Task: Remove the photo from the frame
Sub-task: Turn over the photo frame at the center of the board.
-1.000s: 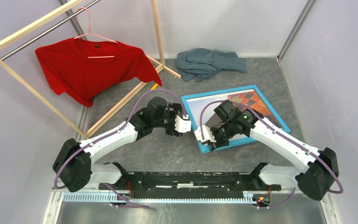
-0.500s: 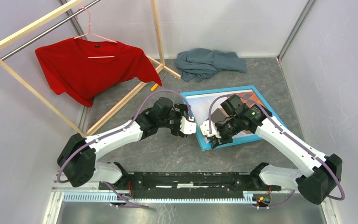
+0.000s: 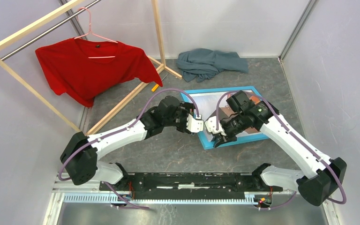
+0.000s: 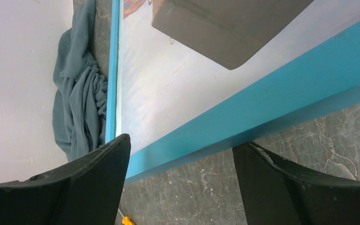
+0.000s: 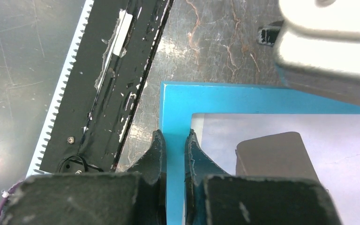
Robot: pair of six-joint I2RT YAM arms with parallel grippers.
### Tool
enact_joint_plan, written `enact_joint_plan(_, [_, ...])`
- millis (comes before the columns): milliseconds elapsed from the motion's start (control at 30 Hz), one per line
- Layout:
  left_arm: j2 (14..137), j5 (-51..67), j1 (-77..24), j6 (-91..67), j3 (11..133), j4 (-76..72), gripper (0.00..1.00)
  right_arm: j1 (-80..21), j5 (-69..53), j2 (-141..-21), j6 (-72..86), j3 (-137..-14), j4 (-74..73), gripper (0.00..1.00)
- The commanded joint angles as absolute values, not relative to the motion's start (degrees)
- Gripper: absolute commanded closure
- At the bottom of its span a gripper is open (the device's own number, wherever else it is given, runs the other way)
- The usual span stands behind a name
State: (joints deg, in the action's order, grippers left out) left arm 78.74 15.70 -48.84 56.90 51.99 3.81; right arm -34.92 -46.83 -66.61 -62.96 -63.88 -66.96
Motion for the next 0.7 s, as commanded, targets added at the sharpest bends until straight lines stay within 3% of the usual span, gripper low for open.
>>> enact_joint_plan(0, [77.93, 15.68, -49.22, 55.11, 53.52, 2.15, 0.14, -34.45, -55.59, -65.31, -67.68, -69.11, -68.84, 1.0])
enact_joint_plan(133, [77.39, 16.25, -49.36, 55.51, 53.13, 2.57, 0.17, -33.82, -56.36, -64.88, -68.19, -70.2, -69.82, 1.0])
enact_joint_plan(667, [74.99, 14.28, -49.43, 52.69, 59.01, 7.08, 0.45, -32.11, -58.88, -65.57, -68.54, -74.01, -71.72, 1.0])
